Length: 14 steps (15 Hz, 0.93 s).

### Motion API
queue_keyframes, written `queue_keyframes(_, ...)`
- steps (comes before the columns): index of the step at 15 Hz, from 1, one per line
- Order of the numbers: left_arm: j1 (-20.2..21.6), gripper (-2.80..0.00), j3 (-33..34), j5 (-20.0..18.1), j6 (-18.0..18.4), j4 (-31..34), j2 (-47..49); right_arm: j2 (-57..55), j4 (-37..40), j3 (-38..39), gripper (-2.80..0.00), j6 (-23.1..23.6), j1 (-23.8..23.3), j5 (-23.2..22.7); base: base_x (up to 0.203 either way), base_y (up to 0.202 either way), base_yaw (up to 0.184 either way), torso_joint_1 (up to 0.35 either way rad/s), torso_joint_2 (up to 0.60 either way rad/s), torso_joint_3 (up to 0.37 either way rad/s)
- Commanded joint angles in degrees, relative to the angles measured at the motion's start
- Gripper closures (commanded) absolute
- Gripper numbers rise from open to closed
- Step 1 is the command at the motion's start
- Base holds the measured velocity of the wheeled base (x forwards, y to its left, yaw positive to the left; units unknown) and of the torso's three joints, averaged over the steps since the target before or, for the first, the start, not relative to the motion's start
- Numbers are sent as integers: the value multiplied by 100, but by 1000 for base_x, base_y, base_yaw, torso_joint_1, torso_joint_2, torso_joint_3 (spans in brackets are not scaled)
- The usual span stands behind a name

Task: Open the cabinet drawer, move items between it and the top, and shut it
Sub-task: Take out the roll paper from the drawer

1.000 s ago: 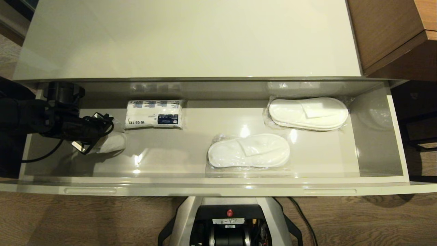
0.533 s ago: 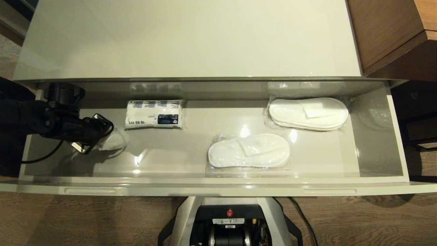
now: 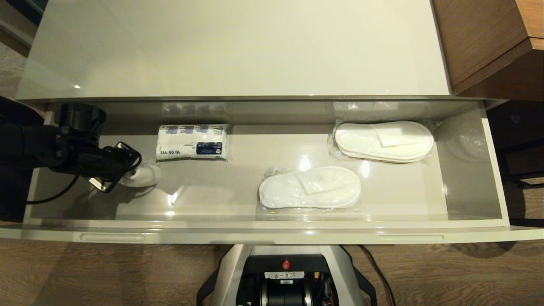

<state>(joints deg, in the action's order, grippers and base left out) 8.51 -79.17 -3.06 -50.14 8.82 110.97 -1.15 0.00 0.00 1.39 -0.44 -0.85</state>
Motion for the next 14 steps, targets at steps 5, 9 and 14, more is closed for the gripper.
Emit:
queue_keyframes(5,2,0,26,-2,-31,6,-5,-8,0,0,0,0,0,-3,0,0,0,0,0,0)
queue_keyframes(9,-28,0,57,-18,-36,16,-188,-8,0,0,0,2,0,-3,0,0,0,0,0,0)
queue_keyframes(14,-229,0,367,-172,-23,55,-975,-8,0,0,0,2,0,-3,0,0,0,0,0,0)
